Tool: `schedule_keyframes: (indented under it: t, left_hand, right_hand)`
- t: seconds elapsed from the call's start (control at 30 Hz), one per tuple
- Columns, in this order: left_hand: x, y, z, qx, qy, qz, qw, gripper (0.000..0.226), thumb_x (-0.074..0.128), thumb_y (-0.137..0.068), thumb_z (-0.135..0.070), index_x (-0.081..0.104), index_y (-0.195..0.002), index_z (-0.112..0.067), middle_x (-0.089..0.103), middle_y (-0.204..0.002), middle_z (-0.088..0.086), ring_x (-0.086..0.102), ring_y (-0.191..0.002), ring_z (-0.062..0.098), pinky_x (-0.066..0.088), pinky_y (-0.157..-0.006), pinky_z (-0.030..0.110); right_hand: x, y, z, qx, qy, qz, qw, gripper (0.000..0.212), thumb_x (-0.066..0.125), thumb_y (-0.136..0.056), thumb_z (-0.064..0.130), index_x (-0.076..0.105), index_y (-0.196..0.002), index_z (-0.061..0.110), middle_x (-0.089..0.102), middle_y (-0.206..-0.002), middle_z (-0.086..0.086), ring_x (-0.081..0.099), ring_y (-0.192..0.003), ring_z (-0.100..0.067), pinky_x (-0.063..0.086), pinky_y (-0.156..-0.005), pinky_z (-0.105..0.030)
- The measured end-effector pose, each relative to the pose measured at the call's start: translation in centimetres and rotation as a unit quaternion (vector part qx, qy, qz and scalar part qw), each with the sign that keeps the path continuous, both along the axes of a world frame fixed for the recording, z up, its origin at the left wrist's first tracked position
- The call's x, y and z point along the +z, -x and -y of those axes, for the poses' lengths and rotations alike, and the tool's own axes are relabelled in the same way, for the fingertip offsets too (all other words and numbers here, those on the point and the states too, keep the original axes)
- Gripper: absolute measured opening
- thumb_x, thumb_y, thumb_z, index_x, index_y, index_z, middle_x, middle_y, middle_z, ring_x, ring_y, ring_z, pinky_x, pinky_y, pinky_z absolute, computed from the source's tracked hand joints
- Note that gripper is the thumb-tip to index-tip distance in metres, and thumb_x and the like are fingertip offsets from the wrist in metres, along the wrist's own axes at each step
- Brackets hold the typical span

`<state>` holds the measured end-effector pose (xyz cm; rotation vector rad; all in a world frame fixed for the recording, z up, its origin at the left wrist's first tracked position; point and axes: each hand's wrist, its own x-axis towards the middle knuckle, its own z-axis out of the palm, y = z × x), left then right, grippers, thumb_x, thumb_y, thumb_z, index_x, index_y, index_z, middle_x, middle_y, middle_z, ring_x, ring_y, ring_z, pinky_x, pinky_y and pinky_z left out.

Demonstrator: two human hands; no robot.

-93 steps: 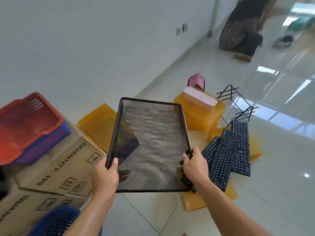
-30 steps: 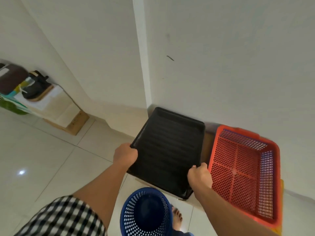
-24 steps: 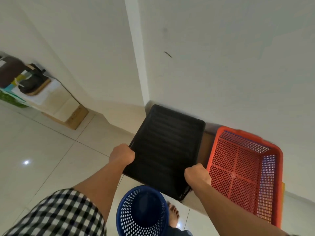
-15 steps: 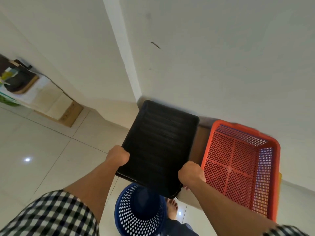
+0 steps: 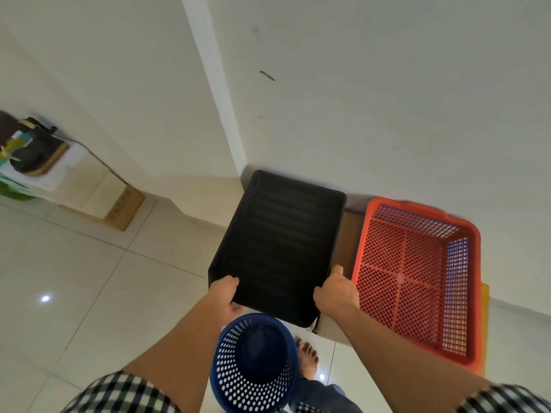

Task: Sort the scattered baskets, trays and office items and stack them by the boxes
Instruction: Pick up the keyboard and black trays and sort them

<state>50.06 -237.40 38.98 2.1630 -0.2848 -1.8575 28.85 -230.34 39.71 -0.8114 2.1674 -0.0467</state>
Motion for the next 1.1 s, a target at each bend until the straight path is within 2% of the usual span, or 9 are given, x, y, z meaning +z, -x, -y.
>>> schedule_keyframes:
  t: [0.13, 0.27, 0.4, 0.5, 0.57, 0.63, 0.73, 0.83, 1.1]
  left_hand:
    - [0.3, -0.9, -0.9, 0.079, 0.032, -0.093, 0.992, 0.052, 0.054, -0.101, -0.011, 0.032, -0.149, -0.008, 0.046, -0.143, 0.022, 0.047, -0.132, 0.042, 0.043, -0.109, 0.056]
    - [0.6, -2.2, -1.6, 0.071, 0.045, -0.135, 0.987, 0.054, 0.055, -0.101, -0.012, 0.033, -0.151, -0.012, 0.044, -0.148, 0.022, 0.044, -0.136, 0.043, 0.038, -0.111, 0.061]
    - [2.8, -3.7, -3.3, -0.052, 0.081, -0.161, 0.982, 0.06, 0.055, -0.102, -0.024, 0.028, -0.155, -0.015, 0.04, -0.153, 0.018, 0.04, -0.14, 0.04, 0.035, -0.114, 0.058]
    - [4.0, -5.1, -5.3, -0.231, 0.133, -0.076, 0.961, 0.07, 0.055, -0.102, -0.039, 0.019, -0.159, -0.021, 0.033, -0.159, 0.011, 0.041, -0.14, 0.035, 0.04, -0.112, 0.053]
    - [4.6, -6.0, -7.3, -0.397, 0.192, 0.016, 0.897, 0.075, 0.051, -0.102, -0.043, 0.008, -0.161, -0.027, 0.023, -0.165, 0.007, 0.033, -0.145, 0.034, 0.034, -0.116, 0.052]
    - [4.8, -6.7, -9.9, -0.53, 0.256, 0.078, 0.805, 0.076, 0.05, -0.102, -0.045, 0.004, -0.161, -0.03, 0.014, -0.167, 0.003, 0.028, -0.149, 0.031, 0.031, -0.119, 0.05]
    - [4.4, -7.4, -14.0, -0.66, 0.322, 0.13, 0.666, 0.073, 0.045, -0.102, -0.049, 0.006, -0.161, -0.031, 0.005, -0.169, 0.001, 0.021, -0.152, 0.026, 0.027, -0.12, 0.048]
    - [3.9, -6.9, -16.8, -0.742, 0.365, 0.164, 0.539, 0.071, 0.041, -0.101, -0.055, 0.012, -0.16, -0.027, 0.011, -0.168, 0.0, 0.018, -0.153, 0.025, 0.026, -0.12, 0.047]
    - [4.2, -0.3, -27.7, -0.846, 0.388, 0.146, 0.336, 0.076, 0.035, -0.099, -0.06, 0.009, -0.161, -0.024, 0.012, -0.167, 0.008, 0.015, -0.152, 0.031, 0.018, -0.122, 0.049]
  right_hand:
    - [0.8, -1.5, -1.4, -0.001, 0.024, 0.036, 0.999, 0.071, 0.067, -0.096, 0.028, 0.027, -0.152, 0.012, 0.053, -0.138, -0.014, 0.059, -0.121, -0.03, 0.054, -0.096, -0.038]
    - [1.5, -3.8, -3.3, -0.006, 0.049, 0.059, 0.997, 0.084, 0.067, -0.095, 0.034, 0.016, -0.159, 0.015, 0.041, -0.149, -0.017, 0.053, -0.129, -0.032, 0.049, -0.104, -0.039]
    - [2.0, -7.6, -6.7, -0.067, 0.074, 0.045, 0.994, 0.086, 0.068, -0.094, 0.036, 0.016, -0.16, 0.018, 0.039, -0.151, -0.014, 0.053, -0.129, -0.03, 0.048, -0.104, -0.039]
    - [2.0, -11.2, -9.9, -0.141, 0.108, 0.039, 0.983, 0.077, 0.065, -0.092, 0.024, 0.023, -0.156, 0.019, 0.042, -0.146, -0.012, 0.052, -0.127, -0.031, 0.048, -0.105, -0.044]
    - [2.0, -13.9, -12.4, -0.175, 0.121, 0.024, 0.977, 0.068, 0.061, -0.089, 0.02, 0.03, -0.15, 0.02, 0.044, -0.141, -0.011, 0.049, -0.125, -0.031, 0.047, -0.105, -0.048]
    - [1.9, -16.2, -15.3, -0.173, 0.114, -0.028, 0.978, 0.063, 0.059, -0.091, 0.029, 0.031, -0.148, 0.02, 0.04, -0.145, -0.01, 0.041, -0.133, -0.031, 0.041, -0.11, -0.049]
    - [1.9, -18.6, -20.0, -0.192, 0.099, -0.087, 0.973, 0.069, 0.051, -0.096, 0.047, 0.024, -0.154, 0.023, 0.022, -0.16, -0.009, 0.021, -0.148, -0.032, 0.032, -0.117, -0.053]
    - [2.0, -19.2, -25.7, -0.237, 0.075, -0.119, 0.961, 0.073, 0.04, -0.099, 0.057, 0.013, -0.159, 0.026, 0.003, -0.169, -0.007, 0.004, -0.155, -0.031, 0.018, -0.122, -0.055]
    - [1.8, -19.5, -41.4, -0.443, 0.012, -0.135, 0.886, 0.073, 0.036, -0.1, 0.063, 0.015, -0.159, 0.025, -0.001, -0.169, -0.01, 0.0, -0.156, -0.034, 0.013, -0.123, -0.059]
